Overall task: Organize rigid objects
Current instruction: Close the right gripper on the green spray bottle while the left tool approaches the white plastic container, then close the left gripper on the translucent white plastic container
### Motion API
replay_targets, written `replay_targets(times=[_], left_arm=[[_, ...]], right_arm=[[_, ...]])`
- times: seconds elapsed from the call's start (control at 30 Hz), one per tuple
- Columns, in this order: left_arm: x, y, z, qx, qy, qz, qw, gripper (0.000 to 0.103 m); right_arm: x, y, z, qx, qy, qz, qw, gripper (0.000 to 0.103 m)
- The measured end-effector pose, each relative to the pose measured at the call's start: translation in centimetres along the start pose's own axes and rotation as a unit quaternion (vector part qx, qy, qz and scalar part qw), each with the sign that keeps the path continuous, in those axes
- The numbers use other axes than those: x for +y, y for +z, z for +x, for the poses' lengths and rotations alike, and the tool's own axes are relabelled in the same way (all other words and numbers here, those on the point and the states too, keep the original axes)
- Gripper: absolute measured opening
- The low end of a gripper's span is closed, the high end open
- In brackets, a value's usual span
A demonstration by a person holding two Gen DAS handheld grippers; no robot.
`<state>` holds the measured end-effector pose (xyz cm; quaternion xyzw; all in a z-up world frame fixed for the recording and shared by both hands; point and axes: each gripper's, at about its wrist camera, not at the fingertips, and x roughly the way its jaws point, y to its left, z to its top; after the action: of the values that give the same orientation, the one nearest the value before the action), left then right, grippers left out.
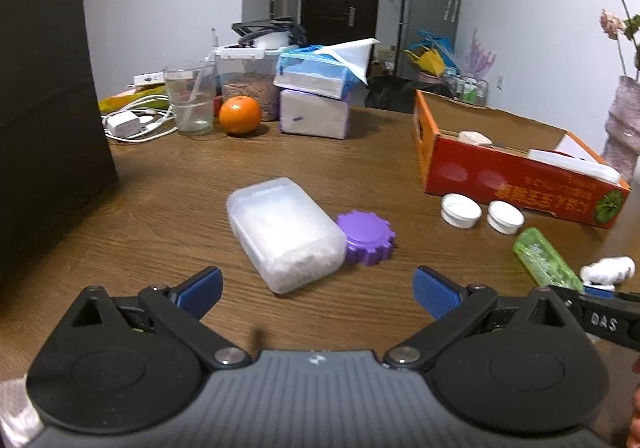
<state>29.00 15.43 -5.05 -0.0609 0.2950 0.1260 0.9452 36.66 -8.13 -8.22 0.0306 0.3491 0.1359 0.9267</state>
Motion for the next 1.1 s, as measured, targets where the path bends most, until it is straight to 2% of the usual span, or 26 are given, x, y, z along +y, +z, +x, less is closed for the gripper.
replay_targets(times=[0.37, 0.67, 0.83, 1.1], left_arm=[[0.1, 1.5, 2.2, -0.006, 0.049, -0.015, 0.9987, 0.103], [0.4, 2.6, 4.8, 0.009, 0.099, -0.051, 0.9937, 0.103], [0.8, 3.0, 6.0, 0.022, 0.109, -0.071, 0.9913, 0.103], [0.2, 3.3, 7.4, 0.024, 0.139, -0.068, 0.9877, 0.103]], right_arm=[[0.7, 0.3, 1.2, -0.017, 0.003, -0.058, 0.998, 0.03], [0.9, 0.6, 1.6, -0.019, 0.001, -0.071, 0.997, 0.03], [0.9, 0.6, 1.8, -0.019, 0.002, -0.072, 0.997, 0.03], [1.0, 0.6, 1.8, -0.019, 0.0, -0.072, 0.997, 0.03]])
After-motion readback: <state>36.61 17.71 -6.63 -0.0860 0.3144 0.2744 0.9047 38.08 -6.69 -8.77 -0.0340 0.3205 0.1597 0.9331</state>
